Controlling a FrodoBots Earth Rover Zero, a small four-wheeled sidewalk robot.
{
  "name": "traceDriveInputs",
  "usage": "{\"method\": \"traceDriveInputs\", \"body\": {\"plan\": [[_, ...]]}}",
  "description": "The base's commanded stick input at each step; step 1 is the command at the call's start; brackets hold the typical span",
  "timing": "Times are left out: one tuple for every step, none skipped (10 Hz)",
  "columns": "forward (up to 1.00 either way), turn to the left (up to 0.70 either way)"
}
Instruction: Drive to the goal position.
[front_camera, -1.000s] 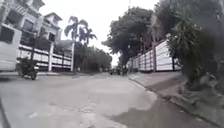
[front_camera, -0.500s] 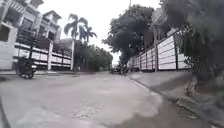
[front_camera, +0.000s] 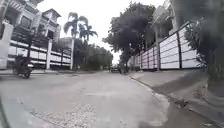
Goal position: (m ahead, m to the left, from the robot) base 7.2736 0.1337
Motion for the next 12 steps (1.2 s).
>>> {"method": "traceDriveInputs", "body": {"plan": [[0.50, 0.00], [0.50, 0.00], [0.50, 0.00], [0.50, 0.00], [0.50, 0.00], [0.50, 0.00], [0.50, 0.00], [0.50, 0.00], [0.50, 0.00], [0.50, 0.00], [0.50, 0.00], [0.50, 0.00]]}}
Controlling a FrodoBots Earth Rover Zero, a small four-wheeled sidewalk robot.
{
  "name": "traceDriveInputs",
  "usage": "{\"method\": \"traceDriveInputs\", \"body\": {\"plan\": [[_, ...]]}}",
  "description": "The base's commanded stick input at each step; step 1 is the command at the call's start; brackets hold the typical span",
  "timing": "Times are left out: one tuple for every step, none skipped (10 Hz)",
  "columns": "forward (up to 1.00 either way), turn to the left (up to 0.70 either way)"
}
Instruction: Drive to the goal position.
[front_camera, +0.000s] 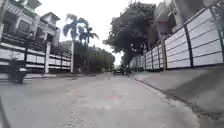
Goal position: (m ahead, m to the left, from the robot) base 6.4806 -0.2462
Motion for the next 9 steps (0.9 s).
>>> {"method": "traceDriveInputs", "body": {"plan": [[0.50, 0.00], [0.50, 0.00], [0.50, 0.00], [0.50, 0.00], [0.50, 0.00], [0.50, 0.00], [0.50, 0.00], [0.50, 0.00], [0.50, 0.00]]}}
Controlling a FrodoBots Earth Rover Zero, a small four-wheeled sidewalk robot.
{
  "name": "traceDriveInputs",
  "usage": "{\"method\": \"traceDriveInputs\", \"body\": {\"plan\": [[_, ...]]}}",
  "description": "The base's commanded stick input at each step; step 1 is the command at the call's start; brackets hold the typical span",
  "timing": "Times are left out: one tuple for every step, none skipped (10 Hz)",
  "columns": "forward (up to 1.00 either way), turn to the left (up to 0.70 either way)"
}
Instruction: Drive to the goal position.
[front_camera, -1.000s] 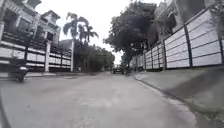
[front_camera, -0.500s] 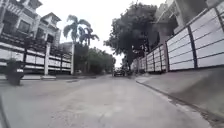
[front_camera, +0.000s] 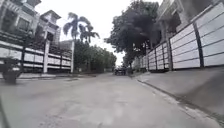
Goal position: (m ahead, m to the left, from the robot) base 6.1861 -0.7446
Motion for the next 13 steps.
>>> {"method": "traceDriveInputs", "body": {"plan": [[0.50, 0.00], [0.50, 0.00], [0.50, 0.00], [0.50, 0.00], [0.50, 0.00], [0.50, 0.00], [0.50, 0.00], [0.50, 0.00], [0.50, 0.00], [0.50, 0.00], [0.50, 0.00], [0.50, 0.00], [0.50, 0.00]]}}
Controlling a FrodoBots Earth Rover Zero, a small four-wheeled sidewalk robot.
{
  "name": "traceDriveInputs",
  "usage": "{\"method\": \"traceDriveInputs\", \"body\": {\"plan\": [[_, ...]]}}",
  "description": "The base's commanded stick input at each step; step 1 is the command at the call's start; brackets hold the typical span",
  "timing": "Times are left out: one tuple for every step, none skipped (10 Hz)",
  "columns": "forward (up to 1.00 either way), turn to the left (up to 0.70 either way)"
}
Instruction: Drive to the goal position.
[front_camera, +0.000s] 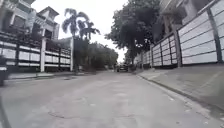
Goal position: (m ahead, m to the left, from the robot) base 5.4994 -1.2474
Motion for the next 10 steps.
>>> {"method": "traceDriveInputs", "body": {"plan": [[0.50, 0.00], [0.50, 0.00], [0.50, 0.00], [0.50, 0.00], [0.50, 0.00], [0.50, 0.00], [0.50, 0.00], [0.50, 0.00], [0.50, 0.00], [0.50, 0.00]]}}
